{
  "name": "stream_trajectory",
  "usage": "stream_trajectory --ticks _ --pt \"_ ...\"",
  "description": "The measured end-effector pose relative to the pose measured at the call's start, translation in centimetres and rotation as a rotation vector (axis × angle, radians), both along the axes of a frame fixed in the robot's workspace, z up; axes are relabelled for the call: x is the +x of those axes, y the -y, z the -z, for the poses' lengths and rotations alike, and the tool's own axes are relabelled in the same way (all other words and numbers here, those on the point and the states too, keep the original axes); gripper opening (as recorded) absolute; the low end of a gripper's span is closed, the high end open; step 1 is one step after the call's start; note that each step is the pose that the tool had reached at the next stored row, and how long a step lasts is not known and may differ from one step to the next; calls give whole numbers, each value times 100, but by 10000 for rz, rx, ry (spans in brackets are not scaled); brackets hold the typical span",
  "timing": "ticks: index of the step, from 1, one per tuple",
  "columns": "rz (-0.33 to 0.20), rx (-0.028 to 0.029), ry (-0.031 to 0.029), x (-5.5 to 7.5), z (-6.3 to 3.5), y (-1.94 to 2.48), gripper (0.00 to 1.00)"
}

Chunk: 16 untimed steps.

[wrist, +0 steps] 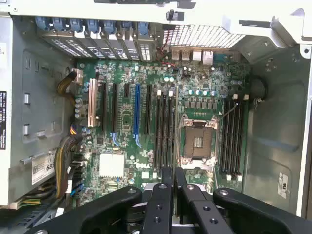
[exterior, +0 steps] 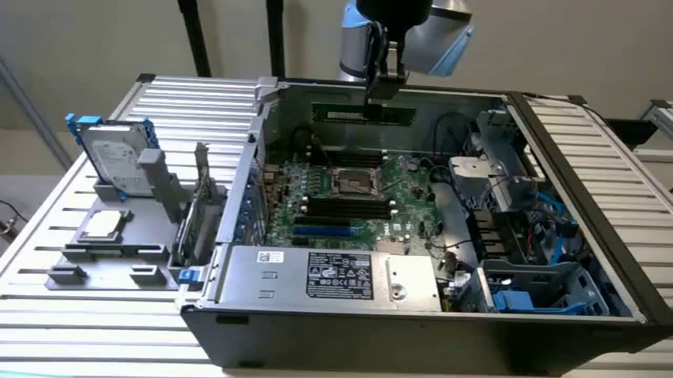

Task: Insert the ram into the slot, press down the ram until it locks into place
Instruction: 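Insert the ram into the slot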

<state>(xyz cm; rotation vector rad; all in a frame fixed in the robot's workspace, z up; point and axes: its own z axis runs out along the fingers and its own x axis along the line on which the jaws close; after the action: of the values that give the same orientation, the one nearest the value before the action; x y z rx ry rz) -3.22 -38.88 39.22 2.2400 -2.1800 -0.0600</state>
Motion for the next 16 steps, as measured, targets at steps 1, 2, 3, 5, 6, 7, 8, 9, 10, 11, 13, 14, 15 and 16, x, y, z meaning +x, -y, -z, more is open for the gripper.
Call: stream_trajectory --ticks 1,2,3,5,6,7,8,9,10,11,13,14,15,16 --pt "0 0 0 0 0 0 13" --pt "0 0 0 0 0 0 13" --pt "0 0 0 0 0 0 13" --pt "0 0 0 0 0 0 13" --pt "0 0 0 0 0 0 13" --pt "0 0 0 0 0 0 13" --pt "0 0 0 0 0 0 13" --pt "0 0 0 0 0 0 13" --pt "0 0 0 0 0 0 13" --pt "0 0 0 0 0 0 13" --pt "0 -1 0 0 18 0 13" --pt "0 -2 0 0 36 0 13" --pt "-1 -2 0 0 54 0 13" --pt "1 0 1 0 73 0 13"
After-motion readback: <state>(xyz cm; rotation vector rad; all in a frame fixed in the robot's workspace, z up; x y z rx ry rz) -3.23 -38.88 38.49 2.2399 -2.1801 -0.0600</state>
